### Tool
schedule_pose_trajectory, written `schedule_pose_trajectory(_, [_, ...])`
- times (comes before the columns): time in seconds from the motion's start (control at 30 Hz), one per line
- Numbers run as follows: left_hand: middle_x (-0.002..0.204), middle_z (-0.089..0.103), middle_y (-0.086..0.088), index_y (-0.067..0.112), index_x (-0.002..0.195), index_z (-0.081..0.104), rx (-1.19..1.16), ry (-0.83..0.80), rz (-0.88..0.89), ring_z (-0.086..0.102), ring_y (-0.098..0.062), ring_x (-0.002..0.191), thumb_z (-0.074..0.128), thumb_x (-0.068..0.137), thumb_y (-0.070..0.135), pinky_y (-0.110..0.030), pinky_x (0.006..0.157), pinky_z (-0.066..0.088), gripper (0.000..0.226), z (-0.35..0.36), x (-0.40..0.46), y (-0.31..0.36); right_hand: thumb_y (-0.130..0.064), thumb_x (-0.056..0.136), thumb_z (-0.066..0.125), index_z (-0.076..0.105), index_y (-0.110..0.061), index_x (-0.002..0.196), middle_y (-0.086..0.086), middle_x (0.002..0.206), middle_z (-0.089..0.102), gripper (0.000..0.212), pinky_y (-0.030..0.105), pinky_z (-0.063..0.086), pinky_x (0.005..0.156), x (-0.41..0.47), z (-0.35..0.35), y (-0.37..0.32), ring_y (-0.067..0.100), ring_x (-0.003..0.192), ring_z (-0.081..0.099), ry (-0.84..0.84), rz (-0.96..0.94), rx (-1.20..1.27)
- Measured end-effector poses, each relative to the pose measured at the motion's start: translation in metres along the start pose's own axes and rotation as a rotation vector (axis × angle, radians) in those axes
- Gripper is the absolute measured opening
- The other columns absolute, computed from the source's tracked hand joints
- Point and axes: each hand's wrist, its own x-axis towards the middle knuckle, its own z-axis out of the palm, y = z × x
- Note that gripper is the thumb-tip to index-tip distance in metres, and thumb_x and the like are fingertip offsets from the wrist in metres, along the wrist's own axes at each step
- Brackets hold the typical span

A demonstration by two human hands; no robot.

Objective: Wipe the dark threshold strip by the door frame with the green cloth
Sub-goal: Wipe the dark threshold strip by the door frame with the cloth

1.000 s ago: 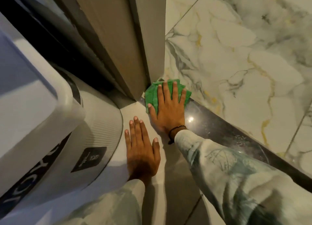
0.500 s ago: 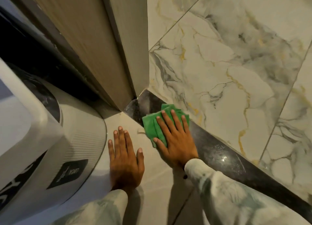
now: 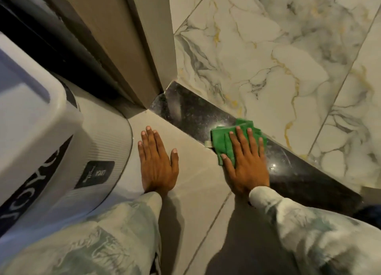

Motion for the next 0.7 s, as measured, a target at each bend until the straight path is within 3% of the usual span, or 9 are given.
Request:
schedule_pose_trajectory(0.13, [0.178,0.008,-0.023,0.0,0.168,0.008,-0.009,-0.034,0.018,0.01,-0.04,0.165,0.011,0.106,0.056,-0.055,0.135,0.015,0.084,0.001,-0.005,0.015,-0.057,0.098,0.023,0.022,-0.015,0.161,0.006,0.172,0.014,0.076,0.06,0.008,0.126,0.008,-0.007,0.016,0.032,0.16,0.005,0.062,0.575,0.108])
schedule_pose_trajectory(0.2, [0.177,0.01,-0.023,-0.001,0.168,0.01,-0.012,-0.028,0.029,0.012,-0.041,0.165,0.018,0.107,0.055,-0.054,0.135,0.015,0.083,0.004,-0.011,0.02,-0.056,0.096,0.025,0.023,-0.014,0.161,0.007,0.172,0.016,0.077,0.062,0.006,0.125,0.041,-0.013,-0.02,0.034,0.16,0.005,0.097,0.69,0.19])
schedule_pose_trajectory(0.33, [0.177,0.011,-0.025,-0.001,0.167,0.012,-0.004,-0.003,0.041,0.013,-0.043,0.164,0.025,0.106,0.052,-0.055,0.135,0.012,0.082,0.008,-0.012,0.02,-0.055,0.1,0.029,0.025,-0.019,0.161,0.003,0.172,0.018,0.071,0.058,0.007,0.127,0.031,-0.006,-0.044,0.031,0.16,0.007,0.06,0.152,0.125])
schedule_pose_trajectory(0.4, [0.178,0.009,-0.024,0.001,0.168,0.008,0.004,-0.004,0.047,0.011,-0.043,0.164,0.022,0.106,0.054,-0.056,0.135,0.012,0.083,0.008,-0.011,0.019,-0.055,0.101,0.028,0.02,-0.021,0.162,0.0,0.173,0.013,0.07,0.055,0.007,0.128,-0.009,0.0,-0.011,0.028,0.16,0.004,0.053,0.118,0.111])
schedule_pose_trajectory(0.47, [0.178,0.007,-0.023,0.002,0.168,0.005,0.007,0.0,0.045,0.011,-0.043,0.164,0.02,0.106,0.055,-0.056,0.134,0.014,0.083,0.008,-0.011,0.019,-0.054,0.101,0.028,0.018,-0.021,0.162,0.001,0.173,0.011,0.071,0.053,0.003,0.129,-0.059,0.006,0.024,0.028,0.16,0.004,0.05,0.38,0.1])
schedule_pose_trajectory(0.53, [0.178,0.007,-0.023,0.003,0.168,0.003,0.007,0.012,0.04,0.011,-0.043,0.164,0.017,0.106,0.057,-0.057,0.134,0.015,0.083,0.008,-0.011,0.018,-0.052,0.1,0.032,0.023,-0.015,0.161,0.007,0.171,0.019,0.072,0.054,0.005,0.128,-0.083,0.007,0.049,0.033,0.159,0.011,0.111,0.796,0.135])
schedule_pose_trajectory(0.63, [0.178,0.007,-0.024,0.003,0.168,0.002,-0.007,0.029,0.046,0.011,-0.043,0.164,0.013,0.106,0.058,-0.058,0.134,0.015,0.084,0.012,-0.011,0.017,-0.05,0.101,0.034,0.027,-0.007,0.159,0.015,0.168,0.026,0.073,0.059,0.006,0.126,-0.043,-0.007,0.06,0.039,0.157,0.014,0.267,1.407,0.339])
schedule_pose_trajectory(0.7, [0.178,0.007,-0.024,0.002,0.168,0.002,-0.014,0.033,0.044,0.01,-0.043,0.165,0.014,0.106,0.057,-0.058,0.134,0.014,0.084,0.013,-0.01,0.016,-0.048,0.1,0.034,0.026,-0.007,0.159,0.016,0.168,0.024,0.073,0.061,0.003,0.126,-0.005,-0.015,0.049,0.04,0.158,0.011,0.267,1.461,0.395])
